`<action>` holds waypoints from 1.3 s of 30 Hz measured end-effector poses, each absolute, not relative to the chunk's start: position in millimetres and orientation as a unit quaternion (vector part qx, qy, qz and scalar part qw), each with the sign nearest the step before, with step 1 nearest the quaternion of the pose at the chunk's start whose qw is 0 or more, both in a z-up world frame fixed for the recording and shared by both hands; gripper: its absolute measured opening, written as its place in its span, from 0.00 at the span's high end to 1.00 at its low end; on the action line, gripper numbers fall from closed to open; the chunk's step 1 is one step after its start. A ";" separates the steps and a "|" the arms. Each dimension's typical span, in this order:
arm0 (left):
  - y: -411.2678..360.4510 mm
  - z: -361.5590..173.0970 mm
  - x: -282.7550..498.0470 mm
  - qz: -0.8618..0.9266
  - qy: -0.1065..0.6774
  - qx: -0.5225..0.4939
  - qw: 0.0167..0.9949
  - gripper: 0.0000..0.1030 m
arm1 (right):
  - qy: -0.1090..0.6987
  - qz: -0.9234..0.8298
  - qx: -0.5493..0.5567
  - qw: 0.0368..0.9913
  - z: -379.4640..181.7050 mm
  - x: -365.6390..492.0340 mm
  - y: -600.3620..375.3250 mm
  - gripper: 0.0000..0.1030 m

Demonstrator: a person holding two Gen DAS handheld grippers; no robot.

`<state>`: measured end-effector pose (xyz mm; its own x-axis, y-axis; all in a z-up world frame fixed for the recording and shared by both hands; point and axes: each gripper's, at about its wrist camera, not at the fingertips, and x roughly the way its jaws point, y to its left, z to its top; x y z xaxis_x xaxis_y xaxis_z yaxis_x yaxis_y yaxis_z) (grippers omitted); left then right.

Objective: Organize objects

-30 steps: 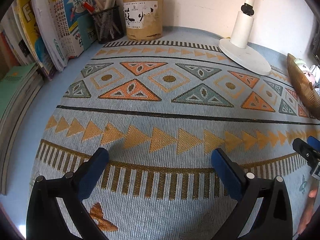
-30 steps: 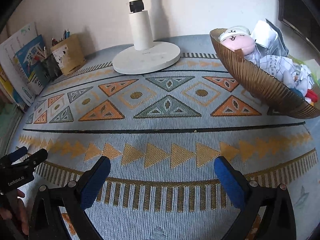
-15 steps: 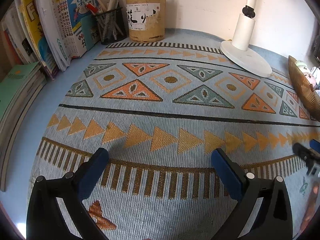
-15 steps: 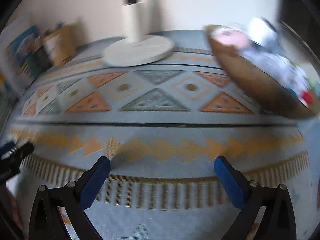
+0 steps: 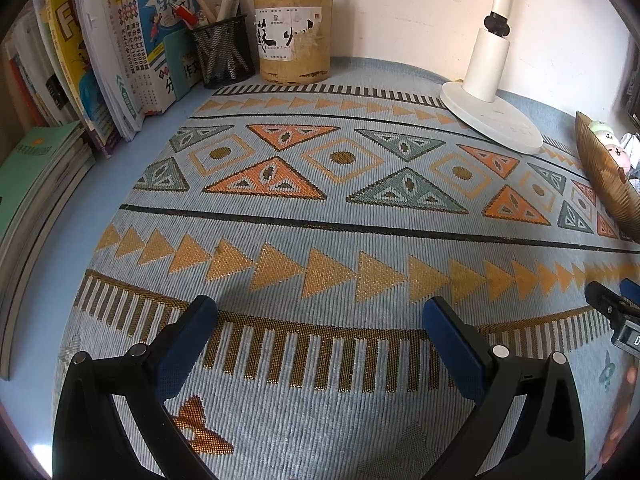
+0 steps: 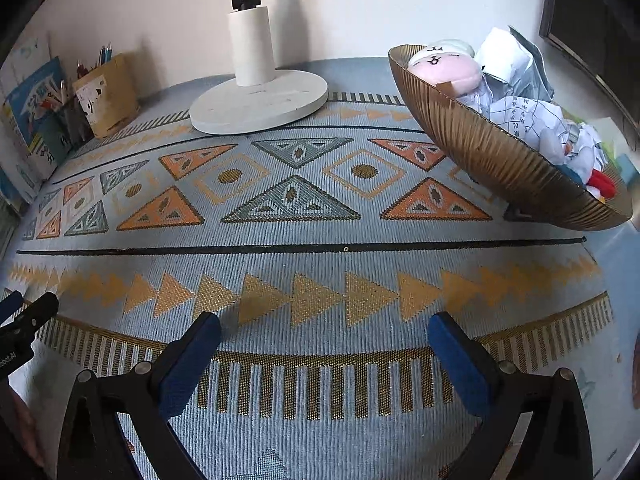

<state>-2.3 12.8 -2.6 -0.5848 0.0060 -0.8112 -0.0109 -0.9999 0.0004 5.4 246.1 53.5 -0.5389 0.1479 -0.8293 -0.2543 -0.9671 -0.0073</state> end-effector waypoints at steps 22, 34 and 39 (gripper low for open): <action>13.6 -2.8 -0.2 0.890 0.002 -0.455 0.003 0.00 | 0.045 0.879 -0.467 0.090 53.2 4.1 239.1 0.00; 15.5 -6.7 -1.0 0.890 0.003 -0.456 0.007 0.00 | 0.045 0.879 -0.466 0.090 53.5 4.4 239.1 0.00; 15.1 -6.8 -1.3 0.890 0.004 -0.456 0.007 0.00 | 0.045 0.879 -0.466 0.090 53.6 4.5 239.8 0.00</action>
